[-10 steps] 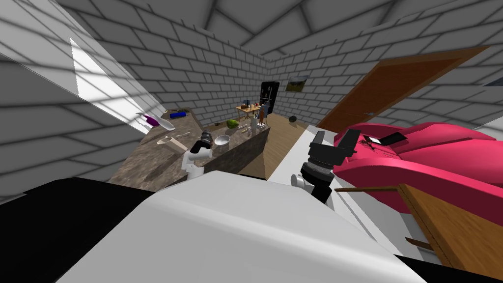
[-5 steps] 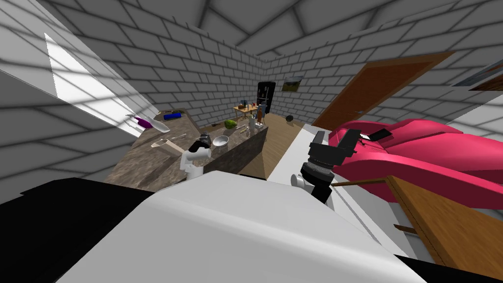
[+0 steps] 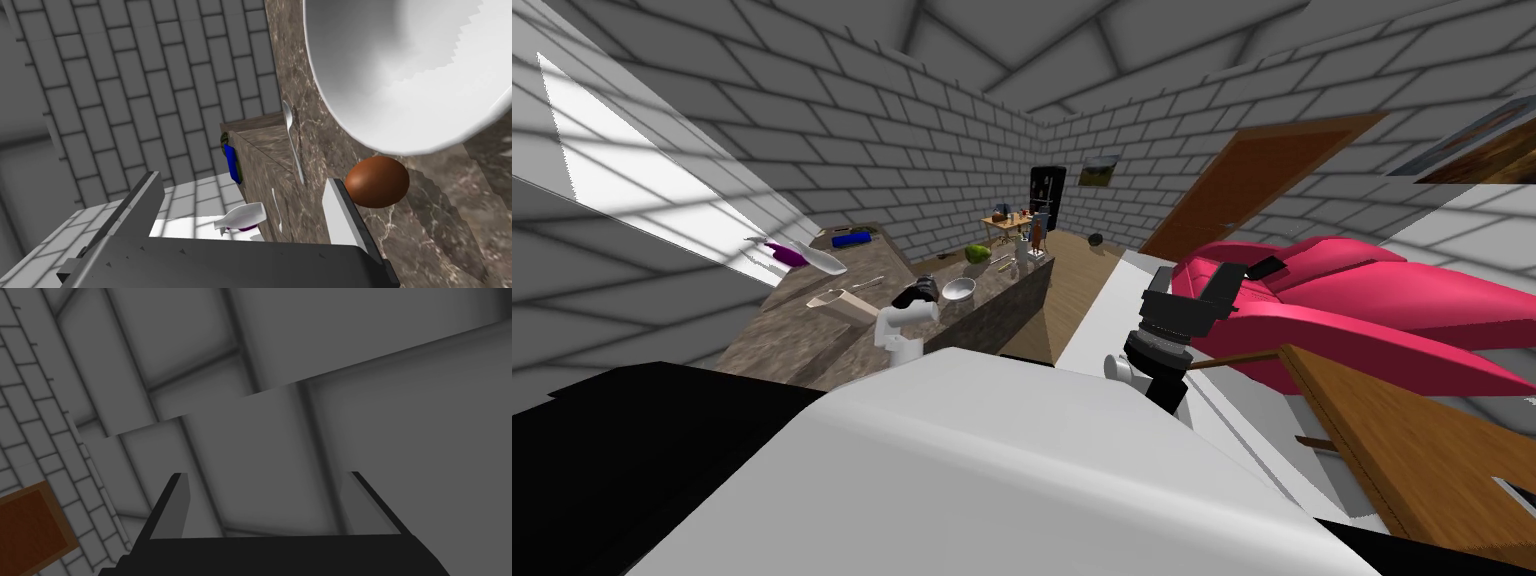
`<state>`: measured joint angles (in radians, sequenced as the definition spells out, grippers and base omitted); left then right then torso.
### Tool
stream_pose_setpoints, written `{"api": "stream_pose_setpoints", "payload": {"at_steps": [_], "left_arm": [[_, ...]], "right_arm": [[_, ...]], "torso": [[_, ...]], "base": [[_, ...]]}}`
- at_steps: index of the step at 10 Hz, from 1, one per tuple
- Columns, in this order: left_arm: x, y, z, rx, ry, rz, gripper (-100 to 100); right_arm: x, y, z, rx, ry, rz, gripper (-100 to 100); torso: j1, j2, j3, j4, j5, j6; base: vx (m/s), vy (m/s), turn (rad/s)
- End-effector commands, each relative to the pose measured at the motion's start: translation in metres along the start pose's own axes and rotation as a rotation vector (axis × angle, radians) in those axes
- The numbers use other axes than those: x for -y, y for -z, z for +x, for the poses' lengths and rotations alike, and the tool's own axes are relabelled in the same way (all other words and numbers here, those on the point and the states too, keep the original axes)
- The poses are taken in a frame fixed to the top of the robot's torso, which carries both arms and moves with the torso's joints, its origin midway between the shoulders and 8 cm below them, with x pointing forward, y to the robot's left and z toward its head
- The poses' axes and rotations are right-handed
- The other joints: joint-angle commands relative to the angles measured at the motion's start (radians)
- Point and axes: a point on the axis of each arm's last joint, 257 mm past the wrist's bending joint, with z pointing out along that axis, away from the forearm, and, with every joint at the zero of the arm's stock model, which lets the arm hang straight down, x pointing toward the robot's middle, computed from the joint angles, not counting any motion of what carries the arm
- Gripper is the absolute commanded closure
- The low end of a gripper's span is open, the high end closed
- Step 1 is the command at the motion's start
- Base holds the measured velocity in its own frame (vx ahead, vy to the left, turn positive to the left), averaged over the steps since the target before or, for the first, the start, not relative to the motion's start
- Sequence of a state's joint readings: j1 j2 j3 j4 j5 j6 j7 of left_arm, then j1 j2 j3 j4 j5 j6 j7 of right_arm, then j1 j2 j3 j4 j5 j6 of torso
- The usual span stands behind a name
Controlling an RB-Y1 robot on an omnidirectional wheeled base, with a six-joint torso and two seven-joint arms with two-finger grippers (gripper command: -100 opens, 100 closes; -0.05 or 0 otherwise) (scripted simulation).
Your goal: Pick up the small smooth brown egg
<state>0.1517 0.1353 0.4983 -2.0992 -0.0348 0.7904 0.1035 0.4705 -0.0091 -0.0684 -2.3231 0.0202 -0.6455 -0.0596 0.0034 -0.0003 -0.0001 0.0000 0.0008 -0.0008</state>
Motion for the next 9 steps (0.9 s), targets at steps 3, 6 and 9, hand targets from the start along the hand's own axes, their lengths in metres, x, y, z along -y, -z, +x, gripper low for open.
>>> {"api": "stream_pose_setpoints", "payload": {"at_steps": [3, 6, 9], "left_arm": [[-0.019, 0.001, -0.014, 0.028, 0.02, -0.077, -100], [-0.041, 0.003, -0.029, 0.061, 0.044, -0.159, -100], [-0.061, 0.007, -0.043, 0.091, 0.067, -0.231, -100]], "right_arm": [[0.0, 0.0, 0.0, 0.0, 0.0, 0.0, 0], [0.0, 0.0, 0.0, 0.0, 0.0, 0.0, 0], [0.0, 0.0, 0.0, 0.0, 0.0, 0.0, 0]], "torso": [[0.0, 0.0, 0.0, 0.0, 0.0, 0.0], [0.0, -0.001, 0.0, 0.0, 0.0, 0.0], [0.0, -0.001, 0.0, 0.0, 0.0, 0.0]], "base": [[0.001, 0.034, -0.073], [0.009, 0.037, -0.078], [0.01, 0.049, -0.081]]}}
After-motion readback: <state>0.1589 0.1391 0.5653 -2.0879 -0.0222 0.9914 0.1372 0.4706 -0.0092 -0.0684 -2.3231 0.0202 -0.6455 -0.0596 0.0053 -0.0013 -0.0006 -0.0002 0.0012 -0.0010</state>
